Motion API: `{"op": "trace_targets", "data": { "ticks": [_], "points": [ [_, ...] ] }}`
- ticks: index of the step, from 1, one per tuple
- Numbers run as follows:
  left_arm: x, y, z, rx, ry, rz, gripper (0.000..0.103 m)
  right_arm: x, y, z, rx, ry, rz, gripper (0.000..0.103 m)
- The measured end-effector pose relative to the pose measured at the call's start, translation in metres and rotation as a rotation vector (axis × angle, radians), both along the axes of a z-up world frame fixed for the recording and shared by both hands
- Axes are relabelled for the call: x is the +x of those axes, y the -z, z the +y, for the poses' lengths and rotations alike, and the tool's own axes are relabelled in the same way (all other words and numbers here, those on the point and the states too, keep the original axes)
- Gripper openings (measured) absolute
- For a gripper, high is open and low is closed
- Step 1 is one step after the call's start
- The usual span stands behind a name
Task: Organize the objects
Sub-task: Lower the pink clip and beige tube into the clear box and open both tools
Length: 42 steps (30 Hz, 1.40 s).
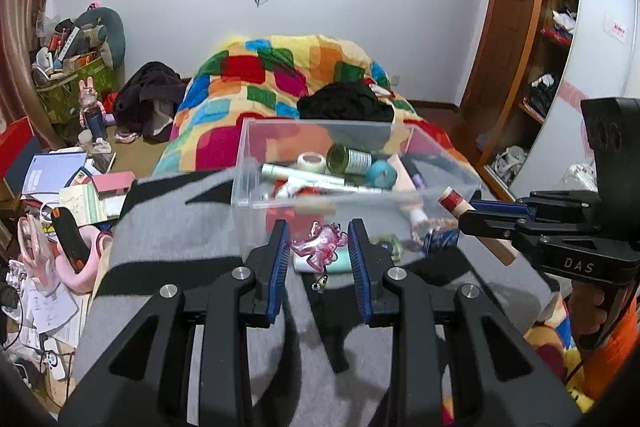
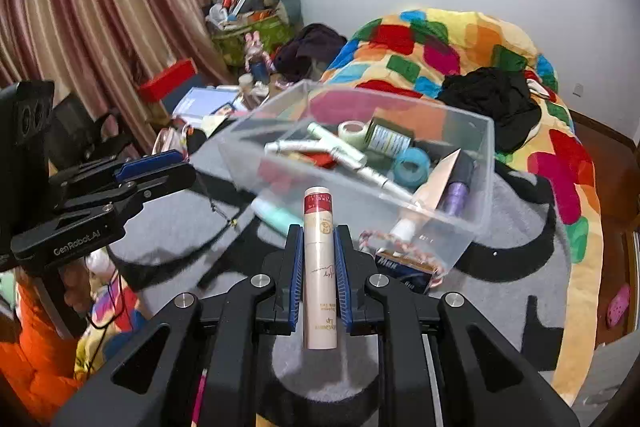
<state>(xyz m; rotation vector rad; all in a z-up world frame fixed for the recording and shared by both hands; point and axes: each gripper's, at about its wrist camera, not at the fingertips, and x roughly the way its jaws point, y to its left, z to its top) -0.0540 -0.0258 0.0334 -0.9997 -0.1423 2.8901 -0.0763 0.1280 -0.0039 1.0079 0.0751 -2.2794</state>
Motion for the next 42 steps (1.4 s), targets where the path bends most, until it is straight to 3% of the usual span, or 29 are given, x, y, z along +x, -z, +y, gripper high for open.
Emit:
{"op": "trace_targets", "data": {
  "ticks": [12,19,23,32,36,39,42],
  "points": [
    [-0.022,-0.033,-0.008,0.041,-0.026,0.077,0.029,-0.032,-0.021,0.016,-0.057,0.119,0.02,0.014],
    [-0.042,-0.041,-0.018,0.08,-0.056,0.098,0.029,-0.057,-0.019,0.015,-0.052,0.173,0.006,0.014],
    [-0.058,-0.027,-0.021,0.075,-0.069,0.061,0.029,-0.074,-0.006,0.008,-0.027,0.183,-0.027,0.014],
    [-0.083,0.024,-0.025,0.103,-0.067,-0.107,0.029,-0.101,0.027,-0.005,0.042,0.173,-0.111,0.014],
    [-0.081,0.027,-0.02,0.099,-0.047,-0.115,0.03,-0.1,0.029,-0.005,0.041,0.156,-0.125,0.015],
    [-0.079,0.023,-0.016,0.087,-0.036,-0.106,0.031,-0.095,0.026,-0.003,0.045,0.152,-0.11,0.021],
    [-0.074,0.016,-0.013,0.077,-0.033,-0.084,0.038,-0.086,0.018,0.002,0.039,0.15,-0.076,0.027]
  ]
}}
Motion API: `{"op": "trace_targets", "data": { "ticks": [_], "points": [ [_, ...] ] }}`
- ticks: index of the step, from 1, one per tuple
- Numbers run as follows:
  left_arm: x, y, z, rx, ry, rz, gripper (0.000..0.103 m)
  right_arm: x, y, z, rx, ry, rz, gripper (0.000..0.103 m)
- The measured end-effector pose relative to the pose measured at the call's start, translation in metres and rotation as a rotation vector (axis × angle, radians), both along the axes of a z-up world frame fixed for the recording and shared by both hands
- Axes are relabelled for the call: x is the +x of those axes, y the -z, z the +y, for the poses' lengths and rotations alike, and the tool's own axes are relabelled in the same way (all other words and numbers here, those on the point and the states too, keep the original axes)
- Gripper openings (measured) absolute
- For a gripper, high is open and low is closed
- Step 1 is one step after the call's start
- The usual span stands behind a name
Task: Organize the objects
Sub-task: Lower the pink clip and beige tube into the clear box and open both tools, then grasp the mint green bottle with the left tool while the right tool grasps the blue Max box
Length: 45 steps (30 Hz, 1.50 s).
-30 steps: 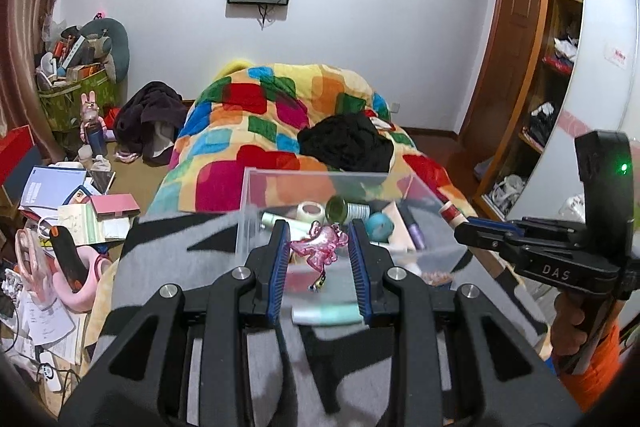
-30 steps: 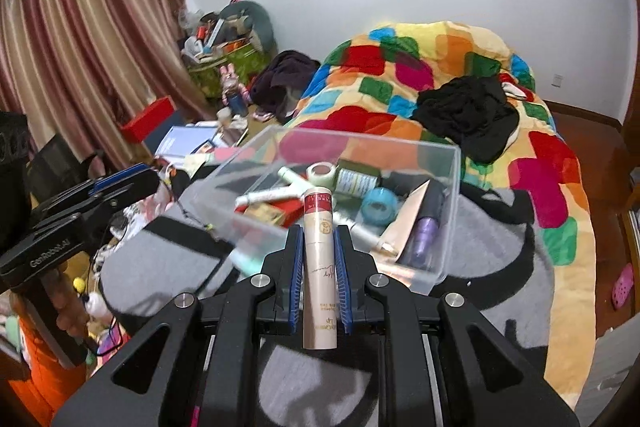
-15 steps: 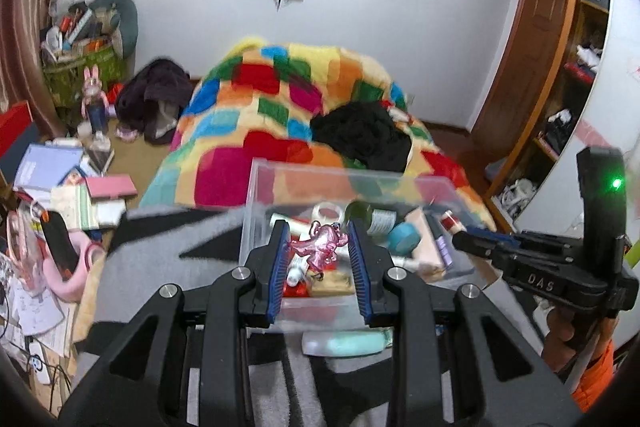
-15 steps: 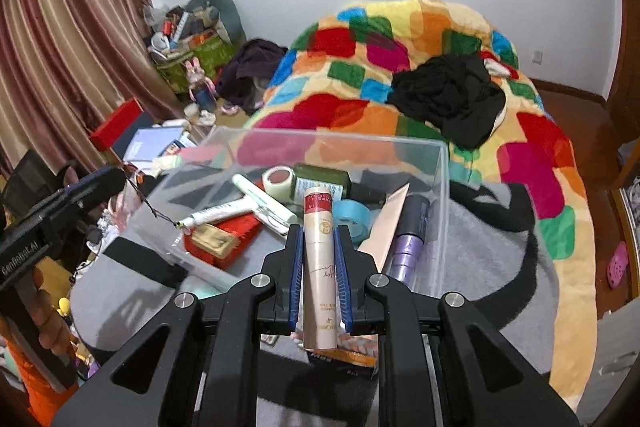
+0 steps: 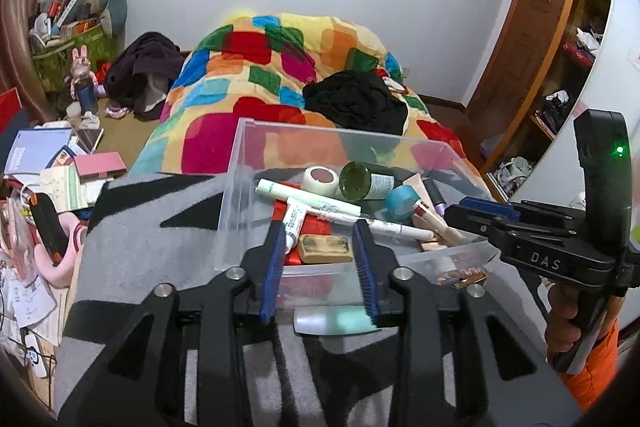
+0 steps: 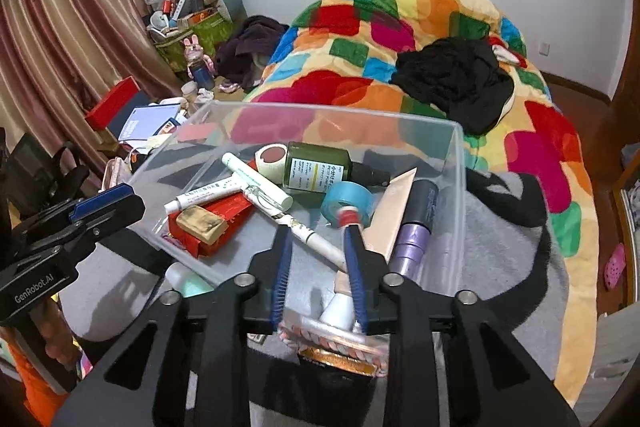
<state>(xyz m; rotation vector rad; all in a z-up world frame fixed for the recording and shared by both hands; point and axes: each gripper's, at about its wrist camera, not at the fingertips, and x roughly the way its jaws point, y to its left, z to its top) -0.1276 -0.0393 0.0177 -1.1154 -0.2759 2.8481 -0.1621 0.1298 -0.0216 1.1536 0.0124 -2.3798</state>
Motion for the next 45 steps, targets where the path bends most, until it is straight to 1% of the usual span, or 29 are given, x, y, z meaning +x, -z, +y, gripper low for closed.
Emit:
{"op": "trace_targets", "data": {
  "ticks": [2,4,6,8,11,12,14,17,19,22,24,26,27,31,34,37,40,42,43,44,45],
  "points": [
    [0.004,-0.004,0.001,-0.007,-0.003,0.016,0.044,0.004,-0.005,0.004,-0.004,0.002,0.016,0.028],
    [0.009,-0.008,0.002,-0.013,-0.002,0.026,0.046,0.011,-0.01,0.009,-0.008,0.007,0.033,0.028],
    [0.014,-0.01,0.002,-0.013,-0.004,0.029,0.049,0.017,-0.014,0.014,-0.009,0.011,0.047,0.03],
    [0.019,-0.009,0.003,-0.016,-0.002,0.031,0.058,0.026,-0.017,0.019,-0.005,0.017,0.064,0.033],
    [0.028,-0.004,0.005,-0.026,0.007,0.025,0.067,0.037,-0.018,0.025,0.002,0.017,0.083,0.043],
    [0.03,-0.001,0.006,-0.031,0.011,0.019,0.068,0.041,-0.017,0.028,0.001,0.018,0.085,0.044],
    [0.033,0.007,0.008,-0.049,0.016,-0.005,0.073,0.047,-0.014,0.032,-0.001,0.018,0.077,0.046],
    [0.031,0.025,0.011,-0.066,0.027,-0.063,0.074,0.054,-0.006,0.036,0.011,0.029,0.072,0.046],
    [0.026,0.038,0.012,-0.061,0.038,-0.113,0.074,0.059,-0.001,0.037,0.026,0.031,0.063,0.052],
    [0.02,0.051,0.017,-0.059,0.051,-0.166,0.075,0.065,0.006,0.038,0.048,0.032,0.06,0.052],
    [0.015,0.057,0.021,-0.068,0.059,-0.187,0.079,0.068,0.011,0.038,0.049,0.024,0.047,0.053],
    [0.01,0.061,0.027,-0.082,0.075,-0.205,0.085,0.069,0.016,0.036,0.06,0.022,0.037,0.054],
    [0.008,0.063,0.03,-0.098,0.081,-0.214,0.086,0.069,0.02,0.034,0.07,0.024,0.03,0.055],
    [-0.001,0.071,0.039,-0.16,0.09,-0.245,0.086,0.067,0.031,0.028,0.089,0.02,0.004,0.058],
    [-0.006,0.076,0.042,-0.173,0.089,-0.27,0.086,0.064,0.038,0.024,0.088,0.019,-0.018,0.064],
    [-0.008,0.076,0.044,-0.185,0.079,-0.27,0.086,0.06,0.045,0.018,0.101,0.024,-0.032,0.064],
    [-0.011,0.077,0.044,-0.176,0.068,-0.271,0.086,0.057,0.051,0.014,0.103,0.04,-0.055,0.065],
    [-0.009,0.077,0.045,-0.178,0.073,-0.259,0.082,0.054,0.055,0.013,0.104,0.062,-0.071,0.065],
    [-0.007,0.077,0.047,-0.183,0.081,-0.252,0.075,0.052,0.056,0.013,0.103,0.074,-0.077,0.065],
    [-0.005,0.077,0.048,-0.185,0.084,-0.244,0.072,0.051,0.058,0.014,0.099,0.089,-0.083,0.065],
    [-0.003,0.076,0.048,-0.186,0.085,-0.239,0.072,0.05,0.059,0.015,0.092,0.106,-0.091,0.065]
  ]
}}
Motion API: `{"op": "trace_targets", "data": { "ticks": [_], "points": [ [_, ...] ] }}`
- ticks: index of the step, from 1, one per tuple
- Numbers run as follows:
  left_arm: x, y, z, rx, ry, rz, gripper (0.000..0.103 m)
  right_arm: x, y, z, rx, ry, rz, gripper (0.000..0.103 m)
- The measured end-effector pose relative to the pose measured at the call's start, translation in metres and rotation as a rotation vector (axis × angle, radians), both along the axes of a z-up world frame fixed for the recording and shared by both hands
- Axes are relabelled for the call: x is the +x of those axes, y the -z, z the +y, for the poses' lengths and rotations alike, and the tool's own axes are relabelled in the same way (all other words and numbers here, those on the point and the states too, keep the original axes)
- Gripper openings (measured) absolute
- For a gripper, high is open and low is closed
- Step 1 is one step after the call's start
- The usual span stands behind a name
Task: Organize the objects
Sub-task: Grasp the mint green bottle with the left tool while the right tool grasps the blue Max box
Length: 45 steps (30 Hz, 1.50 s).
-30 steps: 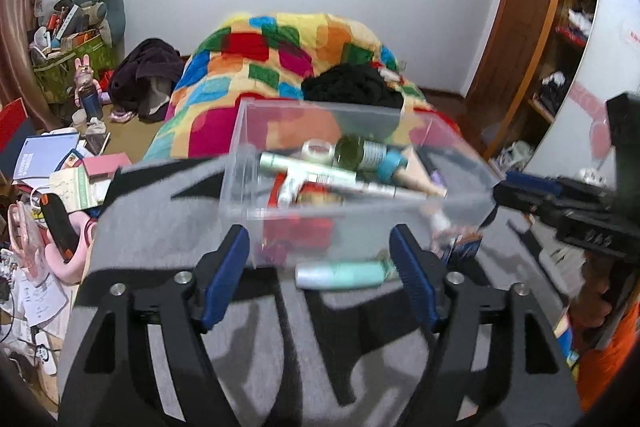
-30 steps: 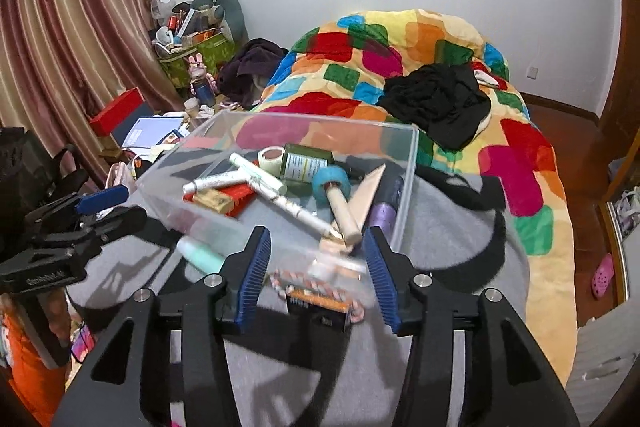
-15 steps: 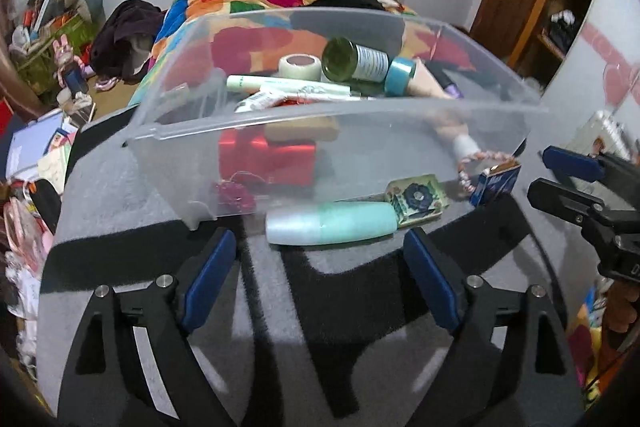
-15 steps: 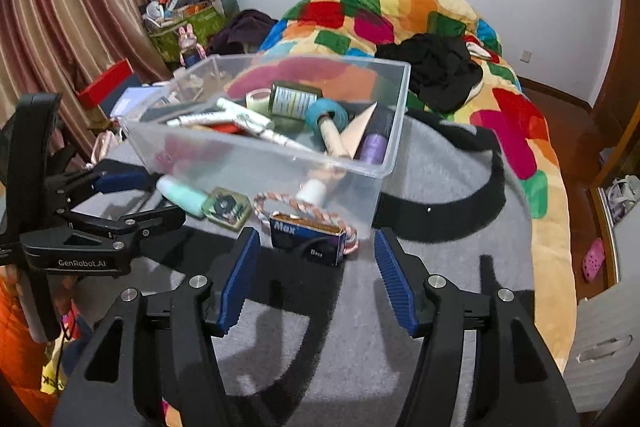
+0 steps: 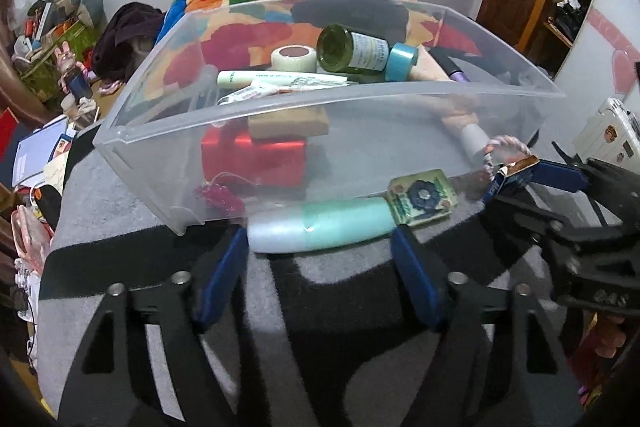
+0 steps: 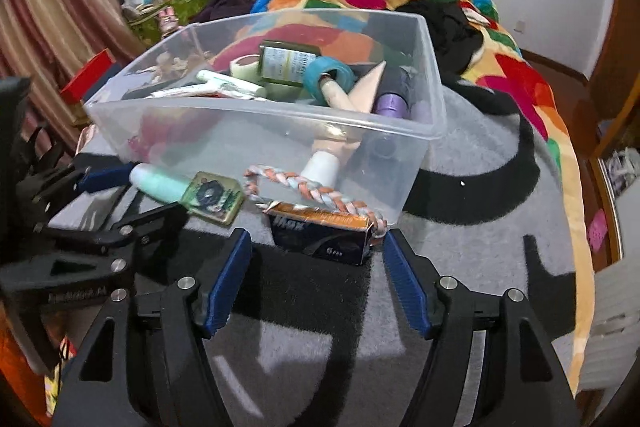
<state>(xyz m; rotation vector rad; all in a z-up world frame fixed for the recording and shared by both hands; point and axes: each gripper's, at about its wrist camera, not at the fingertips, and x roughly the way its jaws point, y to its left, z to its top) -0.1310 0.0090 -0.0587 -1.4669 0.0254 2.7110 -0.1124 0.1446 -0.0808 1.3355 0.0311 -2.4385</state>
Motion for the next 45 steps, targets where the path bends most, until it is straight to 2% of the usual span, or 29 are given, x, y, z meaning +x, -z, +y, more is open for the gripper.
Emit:
{"op": "trace_targets", "data": {
  "ticks": [3,5,8,9,10,11,14,16,22,26,30,33,36,39,41,45],
  "points": [
    [0.005,0.0,-0.001,0.008,-0.004,0.012,0.071,-0.001,0.001,0.004,-0.011,0.023,-0.003,0.062],
    [0.008,-0.001,-0.001,0.016,-0.006,0.018,0.071,0.0,-0.001,0.008,-0.008,0.033,0.003,0.051],
    [0.014,-0.001,-0.002,0.022,-0.004,0.029,0.071,0.0,-0.002,0.015,-0.023,0.036,-0.008,0.043],
    [0.017,-0.002,-0.002,0.027,-0.003,0.032,0.069,0.001,-0.003,0.018,-0.031,0.039,-0.007,0.043],
    [0.021,-0.003,-0.002,0.026,0.003,0.035,0.059,0.002,-0.003,0.02,-0.035,0.039,-0.008,0.043],
    [0.025,-0.004,-0.003,0.024,0.008,0.037,0.055,0.003,-0.004,0.022,-0.04,0.038,-0.008,0.043],
    [0.035,-0.006,-0.008,0.071,0.018,0.032,0.052,0.01,-0.005,0.025,-0.046,0.03,-0.005,0.043],
    [0.041,-0.007,-0.009,0.074,0.022,0.033,0.051,0.016,-0.006,0.027,-0.048,0.023,-0.001,0.043],
    [0.051,-0.015,-0.005,0.063,0.053,0.052,0.051,0.034,-0.01,0.025,-0.082,-0.054,-0.007,0.043],
    [0.041,-0.02,-0.008,0.037,0.05,0.067,0.062,0.046,-0.015,0.016,-0.083,-0.136,0.009,0.043],
    [0.021,-0.021,-0.008,0.042,0.084,0.047,0.063,0.053,-0.016,0.004,-0.089,-0.207,0.006,0.043],
    [0.005,-0.016,-0.001,0.017,0.115,0.022,0.063,0.053,-0.015,-0.005,-0.062,-0.231,0.003,0.043],
    [-0.005,-0.006,0.002,0.047,0.137,-0.019,0.063,0.05,-0.011,-0.009,-0.054,-0.24,-0.014,0.044],
    [-0.002,-0.003,0.002,0.048,0.136,-0.018,0.054,0.05,-0.008,-0.009,-0.05,-0.238,-0.016,0.049],
    [0.004,-0.005,0.002,0.07,0.147,-0.019,0.039,0.051,-0.008,-0.01,-0.05,-0.238,-0.012,0.051],
    [0.019,-0.005,0.0,0.058,0.137,-0.004,0.026,0.052,-0.008,-0.012,-0.044,-0.223,-0.007,0.052]
  ]
}}
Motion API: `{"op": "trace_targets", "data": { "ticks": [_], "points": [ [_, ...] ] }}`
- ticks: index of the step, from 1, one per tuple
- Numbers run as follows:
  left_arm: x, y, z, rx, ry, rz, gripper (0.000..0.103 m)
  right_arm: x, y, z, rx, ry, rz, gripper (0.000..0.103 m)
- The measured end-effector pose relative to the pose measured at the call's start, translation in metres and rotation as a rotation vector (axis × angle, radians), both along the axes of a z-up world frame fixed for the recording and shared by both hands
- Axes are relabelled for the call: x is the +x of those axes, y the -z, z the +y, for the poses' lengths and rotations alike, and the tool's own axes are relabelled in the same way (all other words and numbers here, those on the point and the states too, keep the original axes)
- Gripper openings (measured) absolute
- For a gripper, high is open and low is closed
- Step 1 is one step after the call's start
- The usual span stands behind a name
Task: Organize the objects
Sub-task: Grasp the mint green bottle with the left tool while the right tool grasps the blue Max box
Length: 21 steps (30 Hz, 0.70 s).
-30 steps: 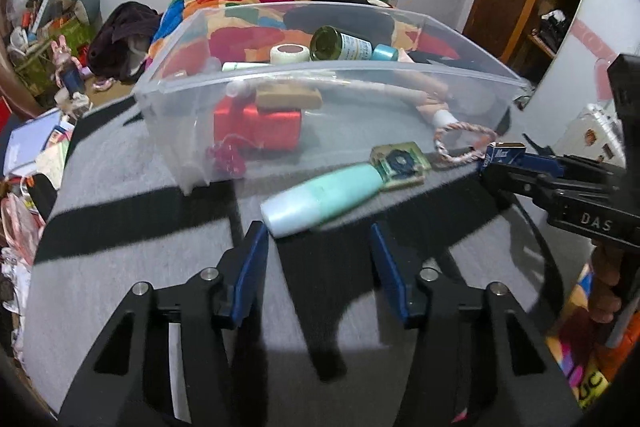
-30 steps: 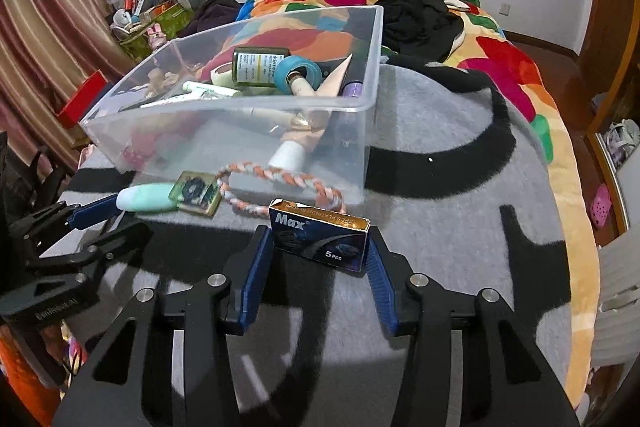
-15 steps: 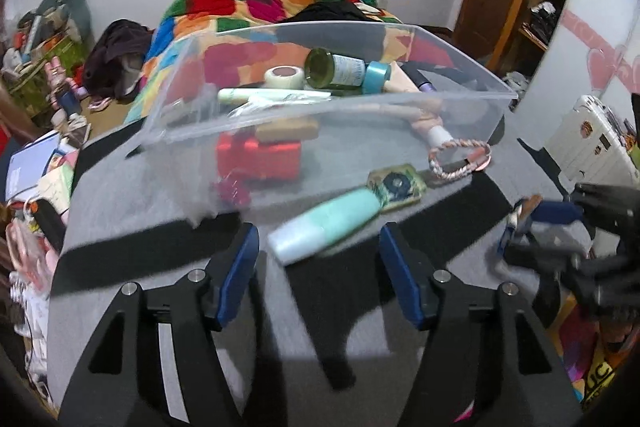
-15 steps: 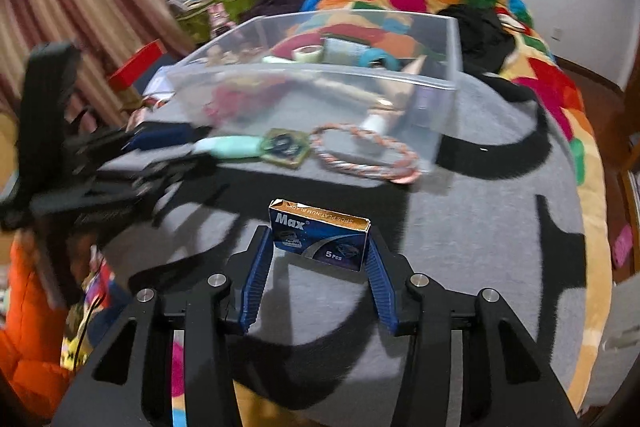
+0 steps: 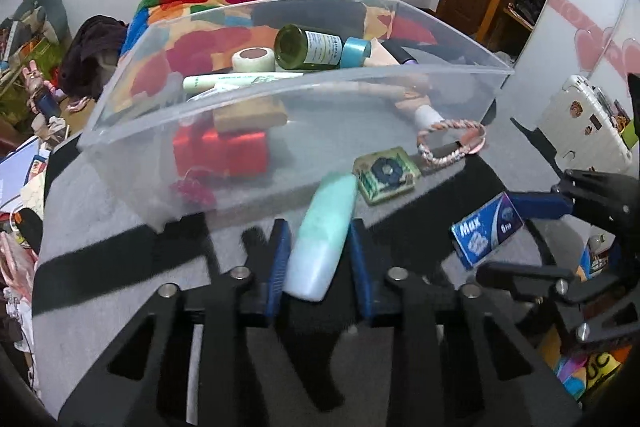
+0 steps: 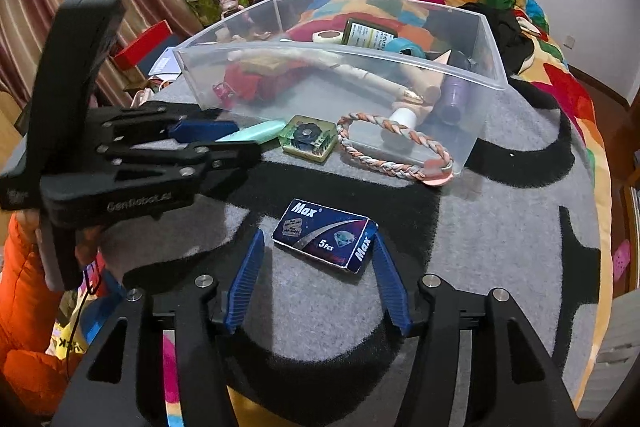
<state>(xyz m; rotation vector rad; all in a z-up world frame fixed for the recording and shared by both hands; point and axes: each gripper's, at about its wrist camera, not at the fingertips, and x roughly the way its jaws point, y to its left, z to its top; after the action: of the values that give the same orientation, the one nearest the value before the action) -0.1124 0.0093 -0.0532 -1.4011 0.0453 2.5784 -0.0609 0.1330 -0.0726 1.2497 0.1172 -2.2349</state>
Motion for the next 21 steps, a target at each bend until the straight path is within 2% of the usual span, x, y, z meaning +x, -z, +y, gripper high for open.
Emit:
{"op": "trace_targets", "data": {
  "ticks": [1,9,13,15,16,19,21],
  "points": [
    [0.002,-0.001,0.0,0.002,-0.002,0.001,0.023,0.0,0.0,-0.001,0.007,0.002,0.005,0.052],
    [0.027,-0.005,0.003,-0.021,0.004,0.014,0.023,0.01,0.004,-0.018,0.125,0.045,0.101,0.052],
    [0.021,-0.003,0.003,-0.04,-0.024,0.019,0.036,0.011,0.004,-0.02,0.132,0.059,0.112,0.052],
    [0.017,-0.001,0.003,-0.035,-0.032,0.031,0.037,0.011,0.004,-0.018,0.124,0.065,0.11,0.049],
    [0.015,0.0,0.003,-0.034,-0.035,0.038,0.036,0.01,0.003,-0.017,0.12,0.067,0.107,0.046],
    [0.015,0.001,0.004,-0.021,-0.035,0.051,0.024,0.009,0.001,-0.013,0.102,0.077,0.095,0.043],
    [0.018,-0.001,0.003,-0.014,-0.039,0.057,0.024,0.009,-0.002,-0.01,0.079,0.078,0.087,0.043]
  ]
}}
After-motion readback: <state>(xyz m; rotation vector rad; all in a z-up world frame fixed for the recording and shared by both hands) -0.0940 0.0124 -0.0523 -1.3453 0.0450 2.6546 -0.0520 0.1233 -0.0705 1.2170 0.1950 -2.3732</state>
